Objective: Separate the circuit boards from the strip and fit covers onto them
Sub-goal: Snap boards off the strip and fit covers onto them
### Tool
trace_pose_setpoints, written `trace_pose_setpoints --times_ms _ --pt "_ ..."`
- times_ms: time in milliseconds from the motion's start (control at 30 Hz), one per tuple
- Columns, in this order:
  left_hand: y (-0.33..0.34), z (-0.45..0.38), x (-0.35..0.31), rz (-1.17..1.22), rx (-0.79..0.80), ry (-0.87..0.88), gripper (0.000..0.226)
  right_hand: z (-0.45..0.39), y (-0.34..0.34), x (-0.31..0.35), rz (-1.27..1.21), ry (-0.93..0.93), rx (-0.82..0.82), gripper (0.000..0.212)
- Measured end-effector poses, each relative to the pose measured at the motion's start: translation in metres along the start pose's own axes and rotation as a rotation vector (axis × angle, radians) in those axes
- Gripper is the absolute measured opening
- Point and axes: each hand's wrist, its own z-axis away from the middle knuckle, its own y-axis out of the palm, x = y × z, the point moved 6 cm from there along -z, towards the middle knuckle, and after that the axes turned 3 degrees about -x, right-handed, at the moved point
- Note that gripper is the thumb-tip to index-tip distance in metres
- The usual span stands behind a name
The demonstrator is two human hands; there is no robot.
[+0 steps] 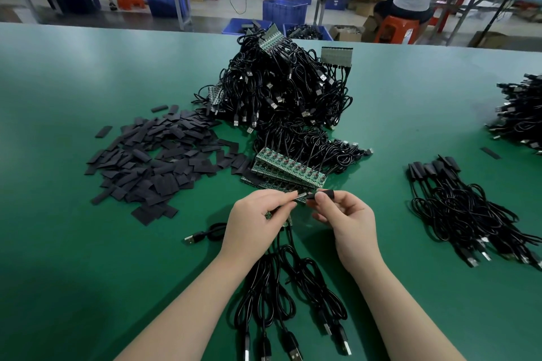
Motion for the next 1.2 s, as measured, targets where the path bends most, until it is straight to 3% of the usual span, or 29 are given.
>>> trace_pose_setpoints --times_ms 100,400,767,900,1200 --pt "-0.001 0.0 -0.002 0.003 -0.029 0.029 0.022 0.0 0.0 -0.001 0.006 -0.003 -0.012 0.002" --pt "-0.002 0.0 -0.002 -0.047 0.003 -0.06 0.024 0.0 -0.001 -0.001 -0.001 -0.02 -0.029 0.029" --pt "-0.001 -0.003 -0.013 -0.181 0.139 0.022 0.03 0.001 0.002 0.004 0.041 -0.083 0.033 0.006" --pt "-0.001 -0.004 -0.008 -0.142 0.154 -0.012 0.029 -0.001 0.002 0.004 0.102 -0.115 0.067 0.024" --pt "-0.001 -0.005 -0.005 -0.101 0.183 -0.014 0.03 -0.001 0.002 0.005 0.131 -0.168 0.102 0.029"
